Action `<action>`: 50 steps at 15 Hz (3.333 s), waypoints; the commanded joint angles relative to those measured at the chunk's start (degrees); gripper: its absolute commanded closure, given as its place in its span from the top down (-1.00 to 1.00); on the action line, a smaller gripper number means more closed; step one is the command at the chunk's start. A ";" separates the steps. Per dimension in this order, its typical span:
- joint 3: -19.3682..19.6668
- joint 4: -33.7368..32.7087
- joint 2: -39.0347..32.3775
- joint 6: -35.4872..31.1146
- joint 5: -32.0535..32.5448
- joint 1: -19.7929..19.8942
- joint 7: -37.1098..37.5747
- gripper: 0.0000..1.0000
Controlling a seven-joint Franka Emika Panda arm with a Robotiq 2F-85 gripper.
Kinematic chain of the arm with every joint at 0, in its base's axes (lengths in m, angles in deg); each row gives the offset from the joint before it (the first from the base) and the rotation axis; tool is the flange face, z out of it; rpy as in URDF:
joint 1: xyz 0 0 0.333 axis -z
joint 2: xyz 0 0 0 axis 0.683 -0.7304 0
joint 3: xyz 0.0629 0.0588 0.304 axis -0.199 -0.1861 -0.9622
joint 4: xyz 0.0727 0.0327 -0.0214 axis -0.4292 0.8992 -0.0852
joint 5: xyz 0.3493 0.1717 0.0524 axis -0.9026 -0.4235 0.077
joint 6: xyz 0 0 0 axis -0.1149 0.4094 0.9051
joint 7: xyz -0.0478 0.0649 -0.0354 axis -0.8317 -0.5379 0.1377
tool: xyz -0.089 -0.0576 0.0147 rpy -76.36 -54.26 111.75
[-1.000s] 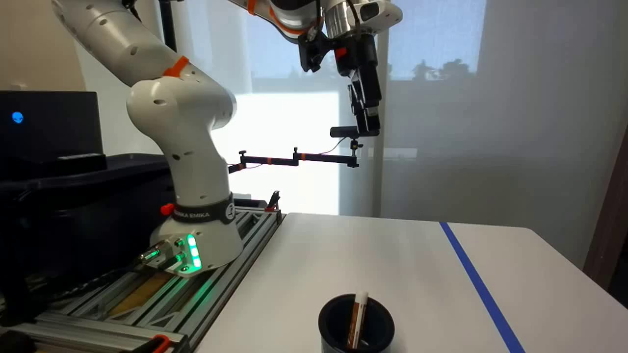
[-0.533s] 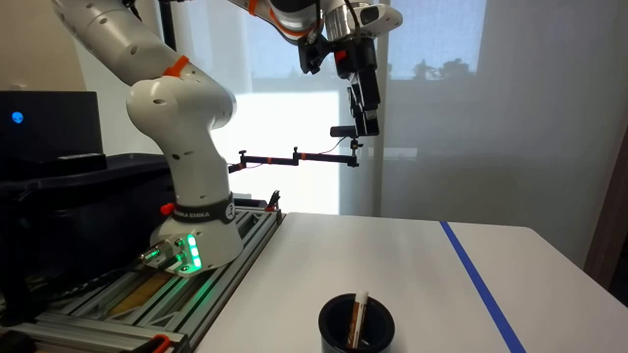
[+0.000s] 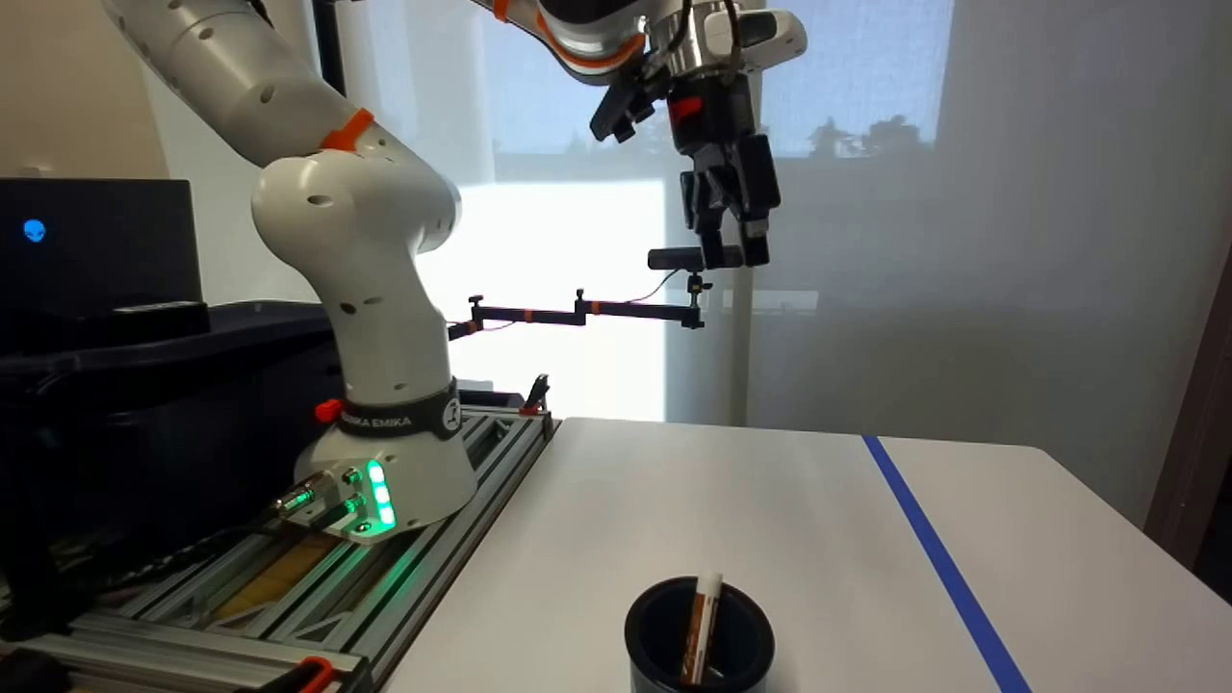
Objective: Take the marker out of the cup
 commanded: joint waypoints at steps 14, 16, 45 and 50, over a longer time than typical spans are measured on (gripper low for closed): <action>10.41 -1.67 -22.27 -12.51 15.01 4.05 -37.34 1.00; 9.99 -2.02 -24.73 -14.36 16.99 5.78 -37.77 1.00; 8.51 -5.20 -42.05 -22.14 42.18 12.21 -17.49 1.00; 8.27 -5.02 -42.29 -19.47 46.16 11.73 -12.26 0.89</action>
